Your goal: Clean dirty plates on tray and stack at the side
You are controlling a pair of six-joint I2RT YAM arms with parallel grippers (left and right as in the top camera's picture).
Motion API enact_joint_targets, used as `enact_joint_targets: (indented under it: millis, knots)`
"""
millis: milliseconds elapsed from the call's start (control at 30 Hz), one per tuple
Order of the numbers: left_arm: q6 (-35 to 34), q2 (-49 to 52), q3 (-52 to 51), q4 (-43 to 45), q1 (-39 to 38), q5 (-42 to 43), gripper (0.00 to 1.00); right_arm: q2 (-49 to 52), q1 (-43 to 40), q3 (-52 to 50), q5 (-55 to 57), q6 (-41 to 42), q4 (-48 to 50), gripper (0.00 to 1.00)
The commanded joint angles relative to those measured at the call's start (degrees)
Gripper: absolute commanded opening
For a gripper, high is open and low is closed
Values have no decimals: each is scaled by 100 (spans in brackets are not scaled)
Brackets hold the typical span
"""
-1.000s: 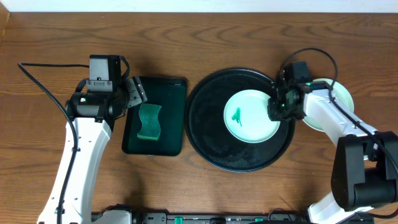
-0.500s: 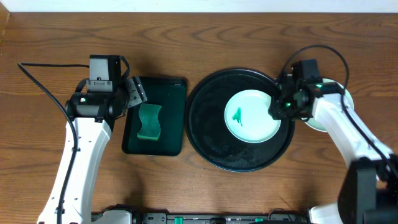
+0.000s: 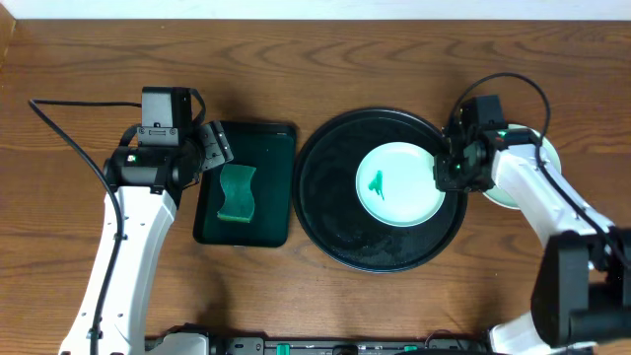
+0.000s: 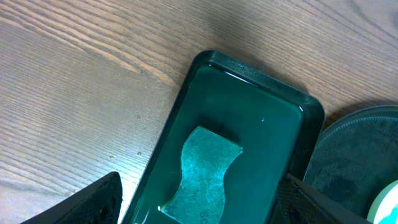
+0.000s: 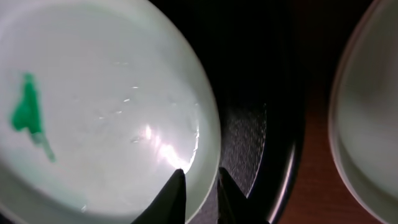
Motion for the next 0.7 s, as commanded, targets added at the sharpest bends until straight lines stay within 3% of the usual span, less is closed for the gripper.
enact_joint_targets:
  millis: [0, 667]
  knots:
    - [-9, -4, 92, -11, 15, -76, 80, 232, -57, 24, 212, 28, 28, 16]
    - [-9, -4, 92, -11, 15, -76, 80, 284, -20, -387, 208, 136, 494, 17]
